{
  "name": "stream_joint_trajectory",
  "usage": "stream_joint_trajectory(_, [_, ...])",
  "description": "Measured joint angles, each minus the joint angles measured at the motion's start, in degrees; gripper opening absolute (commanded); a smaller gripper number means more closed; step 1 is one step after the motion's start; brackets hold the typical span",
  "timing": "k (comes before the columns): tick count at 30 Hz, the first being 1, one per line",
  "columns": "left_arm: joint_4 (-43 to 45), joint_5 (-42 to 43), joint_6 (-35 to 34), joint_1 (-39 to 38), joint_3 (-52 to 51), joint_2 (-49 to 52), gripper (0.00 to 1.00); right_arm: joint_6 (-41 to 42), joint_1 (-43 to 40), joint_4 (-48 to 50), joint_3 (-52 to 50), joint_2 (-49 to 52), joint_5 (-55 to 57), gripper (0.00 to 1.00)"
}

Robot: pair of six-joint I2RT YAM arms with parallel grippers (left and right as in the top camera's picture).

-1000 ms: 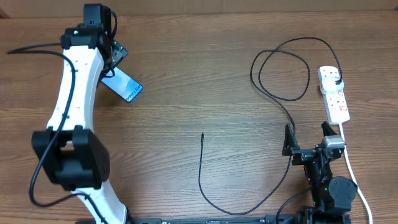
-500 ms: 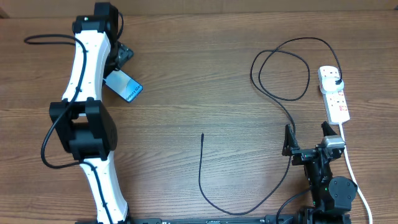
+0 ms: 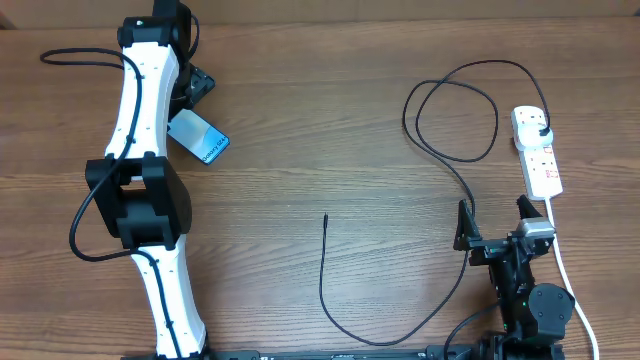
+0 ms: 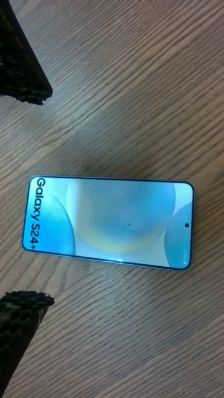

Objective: Plug charger to phone and switch on socket
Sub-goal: 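Lower the left gripper down over the phone's center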

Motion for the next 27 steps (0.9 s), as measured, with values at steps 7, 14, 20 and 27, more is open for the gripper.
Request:
stream_joint_trajectory(7, [0.9,-0.1,-0.2,0.0,-1.0,0.1,1.00,0.0,0.0,0.0,0.0,0.0,0.0,1.00])
stream_joint_trajectory(14, [5.0,0.1,-0.6,0.0,-5.8,0.1,1.00,0.0,0.0,0.0,0.0,0.0,0.0,1.00])
stream_joint_trajectory(20, [7.6,0.7,-0.7,0.0,-8.1,0.2,1.00,0.0,0.0,0.0,0.0,0.0,0.0,1.00])
stream_joint_trajectory(27, [8.9,1.4,-0.7,0.0,-8.3,0.4,1.00,0.0,0.0,0.0,0.0,0.0,0.0,1.00])
